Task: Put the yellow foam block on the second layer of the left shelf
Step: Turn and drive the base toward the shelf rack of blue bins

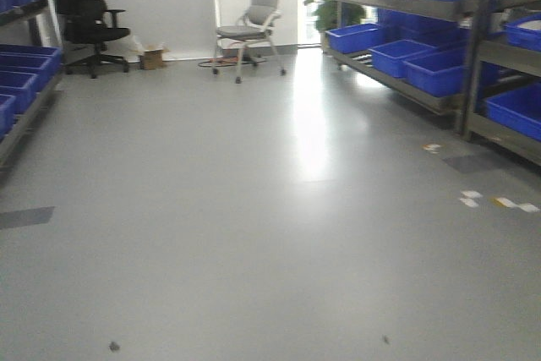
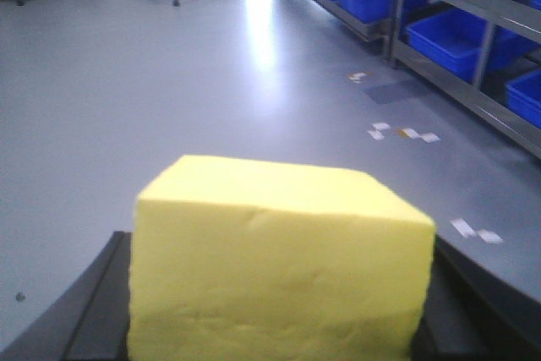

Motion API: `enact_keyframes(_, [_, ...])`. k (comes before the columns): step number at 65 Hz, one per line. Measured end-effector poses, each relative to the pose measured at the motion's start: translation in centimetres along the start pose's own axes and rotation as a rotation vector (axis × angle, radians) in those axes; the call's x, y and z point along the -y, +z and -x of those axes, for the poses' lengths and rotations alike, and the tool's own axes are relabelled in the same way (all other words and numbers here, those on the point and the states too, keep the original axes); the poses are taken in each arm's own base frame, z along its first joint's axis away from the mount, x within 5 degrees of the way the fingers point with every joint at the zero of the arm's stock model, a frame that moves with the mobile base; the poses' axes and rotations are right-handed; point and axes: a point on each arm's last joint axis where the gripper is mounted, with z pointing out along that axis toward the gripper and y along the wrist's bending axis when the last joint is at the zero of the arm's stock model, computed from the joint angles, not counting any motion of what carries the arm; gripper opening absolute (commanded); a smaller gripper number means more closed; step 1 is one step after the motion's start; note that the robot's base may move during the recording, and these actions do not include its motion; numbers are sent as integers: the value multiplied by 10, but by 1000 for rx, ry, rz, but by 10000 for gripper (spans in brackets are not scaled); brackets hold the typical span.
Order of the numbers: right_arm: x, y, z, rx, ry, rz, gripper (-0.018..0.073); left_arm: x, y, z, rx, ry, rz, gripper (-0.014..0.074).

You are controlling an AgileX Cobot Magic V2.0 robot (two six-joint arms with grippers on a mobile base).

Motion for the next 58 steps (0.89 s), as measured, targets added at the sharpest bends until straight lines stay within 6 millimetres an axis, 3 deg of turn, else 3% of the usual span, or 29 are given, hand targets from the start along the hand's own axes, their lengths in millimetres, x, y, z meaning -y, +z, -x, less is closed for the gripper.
enact_keyframes(58, [0, 0, 0, 0, 0, 0, 255, 0, 0, 0, 0, 0, 0, 136])
